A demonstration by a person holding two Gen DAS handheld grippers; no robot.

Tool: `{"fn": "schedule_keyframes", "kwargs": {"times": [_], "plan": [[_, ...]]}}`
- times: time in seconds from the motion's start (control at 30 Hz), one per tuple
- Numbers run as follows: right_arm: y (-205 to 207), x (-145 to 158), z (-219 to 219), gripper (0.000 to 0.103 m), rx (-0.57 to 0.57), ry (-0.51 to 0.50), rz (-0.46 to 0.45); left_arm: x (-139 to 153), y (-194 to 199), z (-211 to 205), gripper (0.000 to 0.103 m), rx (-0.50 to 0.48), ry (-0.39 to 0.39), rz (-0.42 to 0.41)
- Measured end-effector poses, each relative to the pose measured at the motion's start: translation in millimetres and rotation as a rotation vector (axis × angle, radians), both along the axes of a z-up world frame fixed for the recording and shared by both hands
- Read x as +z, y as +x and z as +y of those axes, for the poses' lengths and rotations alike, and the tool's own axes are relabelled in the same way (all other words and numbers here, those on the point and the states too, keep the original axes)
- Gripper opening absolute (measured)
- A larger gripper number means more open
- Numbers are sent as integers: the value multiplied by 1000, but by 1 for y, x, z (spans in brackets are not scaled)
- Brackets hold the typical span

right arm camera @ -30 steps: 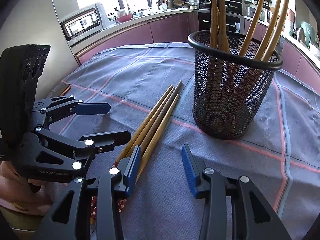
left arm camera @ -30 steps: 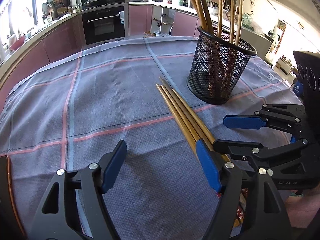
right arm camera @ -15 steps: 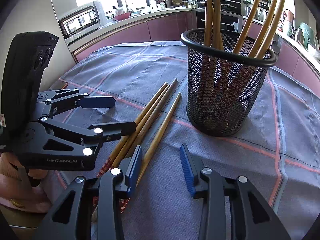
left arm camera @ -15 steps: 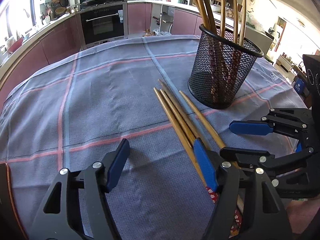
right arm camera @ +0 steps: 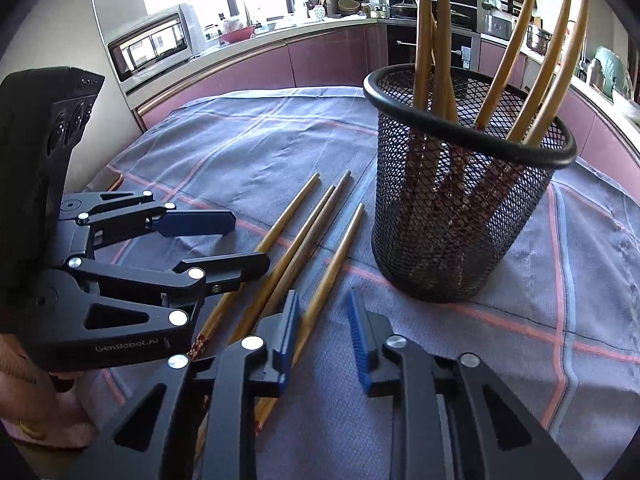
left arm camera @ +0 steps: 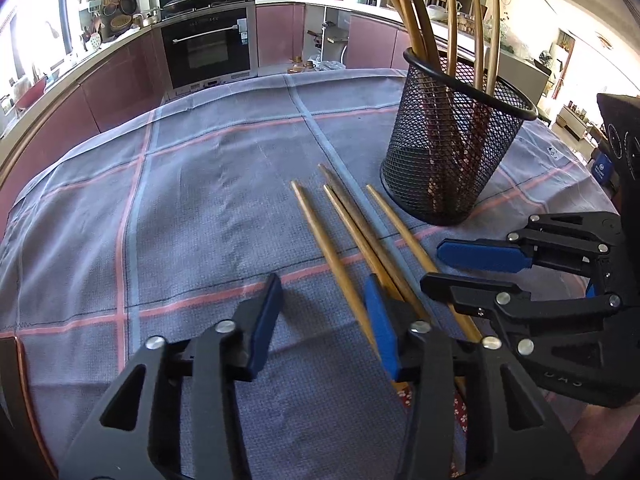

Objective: Organize utensils
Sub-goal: 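Close the right tool on another chopstick from the pile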

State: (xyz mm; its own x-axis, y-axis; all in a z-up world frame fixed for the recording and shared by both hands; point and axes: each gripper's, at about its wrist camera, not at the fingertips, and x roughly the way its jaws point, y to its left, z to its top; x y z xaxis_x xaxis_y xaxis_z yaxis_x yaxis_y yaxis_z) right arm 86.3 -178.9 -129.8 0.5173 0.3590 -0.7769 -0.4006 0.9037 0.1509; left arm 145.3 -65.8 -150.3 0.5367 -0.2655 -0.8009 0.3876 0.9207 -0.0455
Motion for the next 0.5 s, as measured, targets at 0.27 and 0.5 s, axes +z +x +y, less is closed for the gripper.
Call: {"fn": "schedule_keyframes", "kwargs": {"times": [0.27, 0.5], "plan": [[-1, 0, -13, 5, -40, 73, 21, 2, 0, 8, 11, 39, -70, 21], [-11, 13, -23, 5, -17, 120, -20, 12, -16, 14, 8, 26, -106, -2]]}}
